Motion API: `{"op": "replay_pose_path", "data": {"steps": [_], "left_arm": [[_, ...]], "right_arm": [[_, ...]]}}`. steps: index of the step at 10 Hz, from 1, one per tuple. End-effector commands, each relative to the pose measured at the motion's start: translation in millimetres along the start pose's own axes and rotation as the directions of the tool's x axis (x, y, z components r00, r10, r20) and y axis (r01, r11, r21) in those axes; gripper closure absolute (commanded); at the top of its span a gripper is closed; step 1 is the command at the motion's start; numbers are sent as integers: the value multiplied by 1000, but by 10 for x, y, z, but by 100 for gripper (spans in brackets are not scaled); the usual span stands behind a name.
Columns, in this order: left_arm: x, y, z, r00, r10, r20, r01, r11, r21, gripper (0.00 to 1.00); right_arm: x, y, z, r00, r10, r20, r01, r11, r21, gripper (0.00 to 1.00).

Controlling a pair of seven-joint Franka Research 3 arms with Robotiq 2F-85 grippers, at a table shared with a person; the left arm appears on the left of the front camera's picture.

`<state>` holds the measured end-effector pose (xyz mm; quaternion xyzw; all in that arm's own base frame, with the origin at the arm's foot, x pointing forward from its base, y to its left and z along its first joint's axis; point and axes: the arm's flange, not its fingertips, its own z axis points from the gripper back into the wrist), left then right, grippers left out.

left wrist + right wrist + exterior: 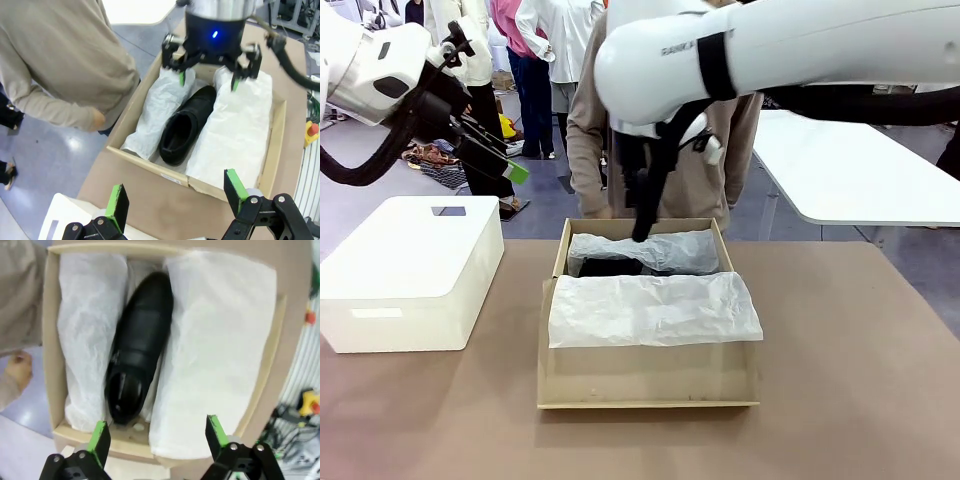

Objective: Pack the shoes into the box.
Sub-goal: Close the Shoes Box.

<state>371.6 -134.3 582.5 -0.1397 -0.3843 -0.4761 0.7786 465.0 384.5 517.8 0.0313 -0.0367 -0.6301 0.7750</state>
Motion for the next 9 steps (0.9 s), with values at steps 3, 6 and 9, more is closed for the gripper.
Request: {"op": "replay_pose_path", "data": {"steps": [3, 6, 9], "left_arm": [[-21, 16, -9, 1000, -8, 18, 8, 1000, -18, 0], [-21, 16, -9, 1000, -8, 18, 8, 1000, -18, 0], [-21, 16, -9, 1000, -8, 18, 8, 1000, -18, 0]], "right_arm": [[854, -305, 204, 910, 394, 125, -396, 918, -10, 0], [1302, -356, 274, 802, 567, 190, -568, 821, -53, 0], [1287, -300, 321, 816, 555, 162, -549, 832, -81, 0]]}}
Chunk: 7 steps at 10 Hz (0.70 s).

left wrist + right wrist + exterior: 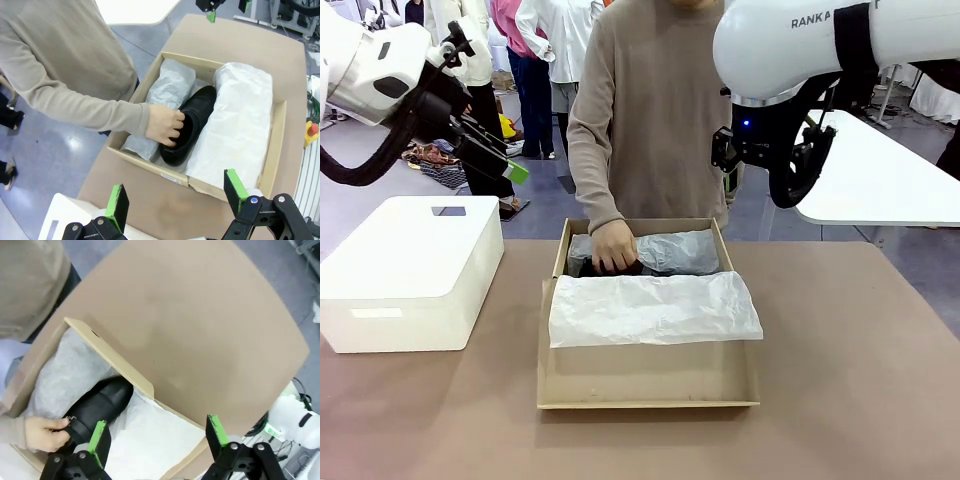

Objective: Pack the shoes into the box.
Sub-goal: Close the Shoes Box.

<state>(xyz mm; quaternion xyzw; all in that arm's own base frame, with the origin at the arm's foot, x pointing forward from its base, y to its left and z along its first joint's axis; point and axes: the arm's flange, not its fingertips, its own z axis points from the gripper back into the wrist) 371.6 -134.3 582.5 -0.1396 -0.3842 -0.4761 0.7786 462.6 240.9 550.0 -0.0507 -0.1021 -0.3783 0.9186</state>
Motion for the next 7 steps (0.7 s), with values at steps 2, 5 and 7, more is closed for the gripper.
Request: {"op": "replay_pose_path", "data": {"steps": [2, 5, 7], "left_arm": [[-21, 16, -10, 1000, -8, 18, 8, 1000, -18, 0], [-21, 16, -10, 1000, -8, 18, 8, 1000, -18, 0], [-21, 16, -10, 1000, -8, 18, 8, 1000, -18, 0]], "right_arm": [[-106, 55, 16, 1000, -3, 2, 3, 1000, 4, 0], [-106, 55, 16, 1000, -3, 2, 3, 1000, 4, 0], [-124, 47, 7, 1000, 19, 2, -19, 1000, 1, 0]]}}
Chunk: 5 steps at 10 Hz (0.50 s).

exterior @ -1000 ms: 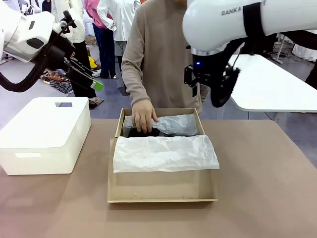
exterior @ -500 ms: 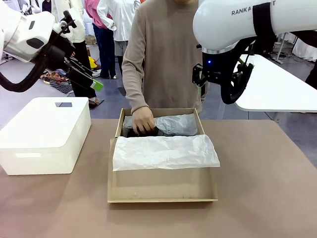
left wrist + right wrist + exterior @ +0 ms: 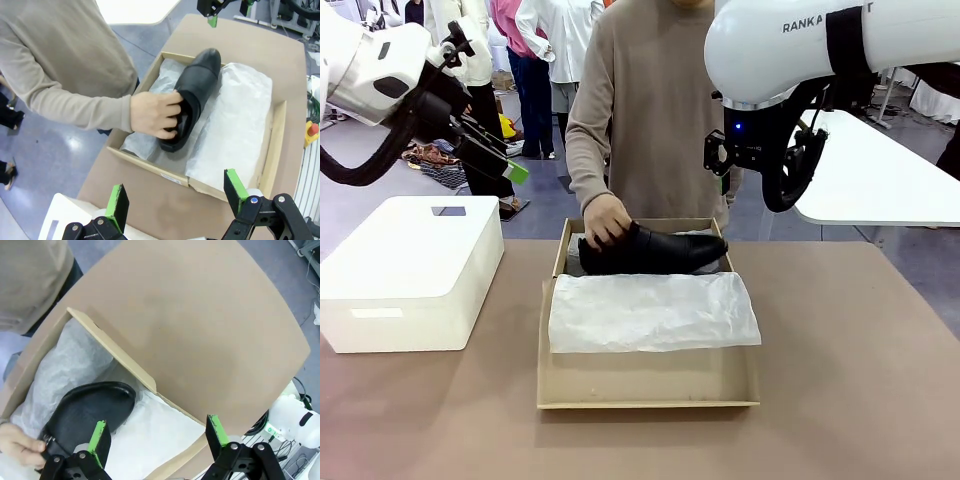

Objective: Pack the shoes into the box.
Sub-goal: Close the Shoes Box.

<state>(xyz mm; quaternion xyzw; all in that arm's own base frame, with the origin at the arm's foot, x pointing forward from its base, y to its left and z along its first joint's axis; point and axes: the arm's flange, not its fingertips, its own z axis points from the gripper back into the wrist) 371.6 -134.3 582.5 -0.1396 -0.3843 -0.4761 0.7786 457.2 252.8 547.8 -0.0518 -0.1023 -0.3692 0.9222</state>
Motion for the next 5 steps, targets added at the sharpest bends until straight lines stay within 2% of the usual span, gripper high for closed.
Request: {"op": "replay_pose_path", "data": {"steps": [1, 3, 5], "left_arm": [[-21, 16, -10, 1000, -8, 18, 8, 1000, -18, 0], [-21, 16, -10, 1000, -8, 18, 8, 1000, -18, 0], [-21, 16, -10, 1000, -8, 18, 8, 1000, -18, 0]], "right_arm": [[68, -55, -24, 995, 104, 1, -104, 994, 25, 0], [236, -204, -78, 960, 278, 16, -279, 959, 41, 0], [389, -382, -112, 901, 431, 48, -433, 897, 81, 0]]}}
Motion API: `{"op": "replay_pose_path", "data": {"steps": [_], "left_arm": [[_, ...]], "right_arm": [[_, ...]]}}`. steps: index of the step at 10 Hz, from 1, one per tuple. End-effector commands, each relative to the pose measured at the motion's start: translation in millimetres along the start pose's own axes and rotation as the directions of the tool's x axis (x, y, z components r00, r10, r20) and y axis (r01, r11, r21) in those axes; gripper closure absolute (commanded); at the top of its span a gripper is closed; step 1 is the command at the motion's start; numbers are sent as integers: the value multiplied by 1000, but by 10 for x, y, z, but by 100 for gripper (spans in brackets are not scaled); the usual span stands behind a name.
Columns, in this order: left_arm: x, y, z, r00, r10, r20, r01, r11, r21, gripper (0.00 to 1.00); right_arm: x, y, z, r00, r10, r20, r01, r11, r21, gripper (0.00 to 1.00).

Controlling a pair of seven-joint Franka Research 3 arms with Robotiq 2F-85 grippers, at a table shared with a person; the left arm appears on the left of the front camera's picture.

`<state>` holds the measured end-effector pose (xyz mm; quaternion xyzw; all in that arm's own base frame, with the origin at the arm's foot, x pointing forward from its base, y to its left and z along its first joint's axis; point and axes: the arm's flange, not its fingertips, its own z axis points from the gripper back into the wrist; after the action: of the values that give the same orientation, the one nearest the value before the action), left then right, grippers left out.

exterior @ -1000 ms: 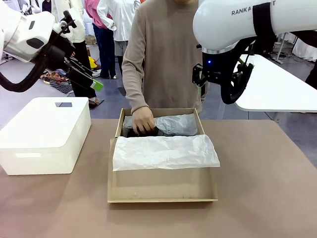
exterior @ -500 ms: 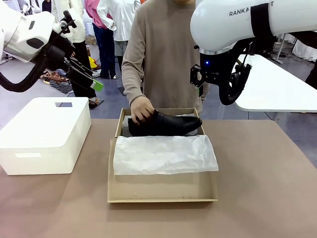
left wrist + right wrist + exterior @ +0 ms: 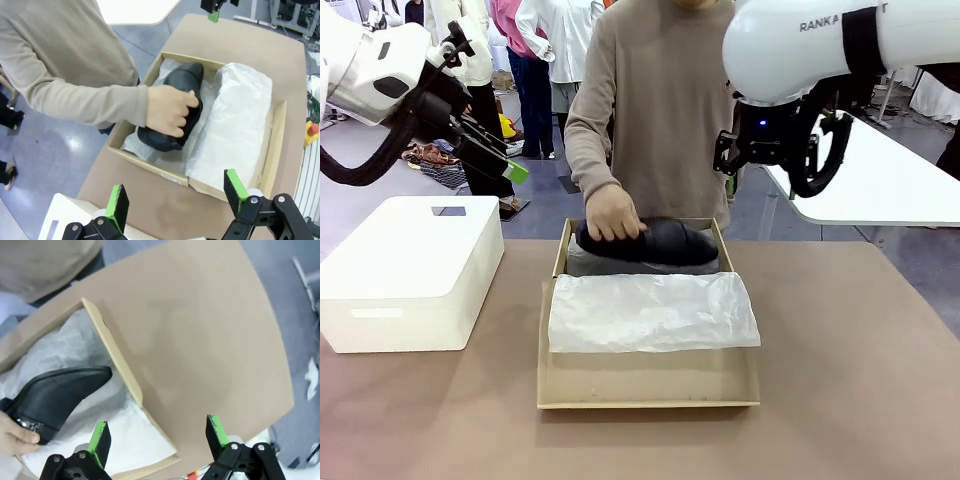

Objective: Pack the shoes into the box.
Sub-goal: Close the Shoes Box.

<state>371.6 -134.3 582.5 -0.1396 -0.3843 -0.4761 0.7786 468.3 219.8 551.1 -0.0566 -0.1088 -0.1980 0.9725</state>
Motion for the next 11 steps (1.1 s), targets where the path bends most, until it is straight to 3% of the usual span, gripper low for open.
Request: {"op": "replay_pose_path", "data": {"steps": [1, 2, 5, 9, 11], "left_arm": [[-21, 16, -10, 1000, -8, 18, 8, 1000, -18, 0], [-21, 16, -10, 1000, -8, 18, 8, 1000, -18, 0], [-21, 16, -10, 1000, -8, 18, 8, 1000, -18, 0], [-21, 16, -10, 1000, -8, 18, 8, 1000, -18, 0], [-21, 16, -10, 1000, -8, 18, 8, 1000, -18, 0]], "right_arm": [[32, -348, -74, 986, 161, 33, -163, 982, 95, 0], [60, -457, -103, 968, 243, 60, -249, 958, 146, 0], [130, -782, -245, 859, 461, 221, -509, 814, 280, 0], [305, -1096, -484, 744, 575, 340, -665, 685, 296, 0], [356, -1146, -567, 744, 595, 304, -667, 686, 290, 0]]}}
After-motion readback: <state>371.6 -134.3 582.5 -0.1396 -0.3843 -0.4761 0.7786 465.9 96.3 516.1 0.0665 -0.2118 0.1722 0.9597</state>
